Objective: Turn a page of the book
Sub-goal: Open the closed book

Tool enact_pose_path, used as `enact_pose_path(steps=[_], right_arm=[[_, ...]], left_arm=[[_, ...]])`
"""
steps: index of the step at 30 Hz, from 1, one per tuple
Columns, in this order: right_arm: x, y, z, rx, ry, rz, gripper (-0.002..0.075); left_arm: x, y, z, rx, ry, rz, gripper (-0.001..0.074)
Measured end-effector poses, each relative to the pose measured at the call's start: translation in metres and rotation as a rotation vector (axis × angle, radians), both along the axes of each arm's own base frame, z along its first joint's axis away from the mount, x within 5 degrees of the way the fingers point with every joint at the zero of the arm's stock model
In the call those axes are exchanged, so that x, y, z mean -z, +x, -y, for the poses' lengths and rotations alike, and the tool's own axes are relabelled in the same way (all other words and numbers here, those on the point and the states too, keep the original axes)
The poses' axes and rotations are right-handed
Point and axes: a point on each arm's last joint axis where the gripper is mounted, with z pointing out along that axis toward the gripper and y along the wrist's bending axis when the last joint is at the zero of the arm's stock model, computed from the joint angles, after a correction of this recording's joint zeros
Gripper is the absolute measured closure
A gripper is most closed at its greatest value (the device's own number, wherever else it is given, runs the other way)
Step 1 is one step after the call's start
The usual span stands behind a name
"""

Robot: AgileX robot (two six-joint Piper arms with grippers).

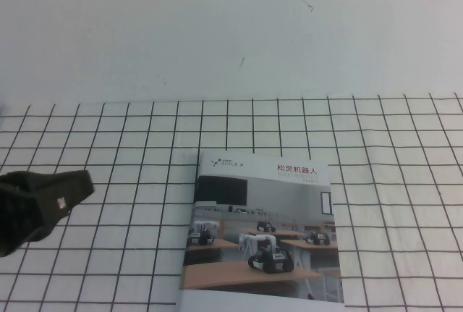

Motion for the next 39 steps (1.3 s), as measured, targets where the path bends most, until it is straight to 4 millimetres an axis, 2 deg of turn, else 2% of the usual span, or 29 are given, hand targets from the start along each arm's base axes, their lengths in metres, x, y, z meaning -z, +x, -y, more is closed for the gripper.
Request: enact_pose_path(steps=[5, 10, 16, 20, 25, 31, 34, 39], right_arm=[[0.025, 0.026, -0.009, -0.095, 0.025, -0.102, 0.0727], [0.056, 0.040, -0.048, -0.270, -0.016, -0.216, 0.0727], [0.083, 0.050, -0.085, -0.351, -0.114, -0.306, 0.0727], [0.089, 0.061, -0.094, -0.409, -0.232, -0.366, 0.0727], [0.092, 0.080, -0.094, -0.442, -0.346, -0.398, 0.0727], [0.090, 0.095, -0.101, -0.345, -0.270, -0.325, 0.0722], [0.088, 0.100, -0.105, -0.300, -0.219, -0.295, 0.0660], [0.100, 0.105, -0.107, -0.237, -0.183, -0.356, 0.0412]], left_arm=[[0.017, 0.032, 0.009, 0.067, -0.009, -0.041, 0.0738], [0.041, 0.054, 0.029, 0.149, 0.068, -0.096, 0.0738], [0.081, 0.073, 0.061, 0.263, 0.216, -0.224, 0.0738], [0.094, 0.090, 0.081, 0.287, 0.288, -0.251, 0.0738], [0.116, 0.118, 0.096, 0.267, 0.318, -0.299, 0.0738], [0.146, 0.135, 0.100, 0.240, 0.352, -0.362, 0.0738], [0.158, 0.138, 0.101, 0.239, 0.371, -0.387, 0.0738], [0.172, 0.140, 0.101, 0.235, 0.384, -0.420, 0.0738]])
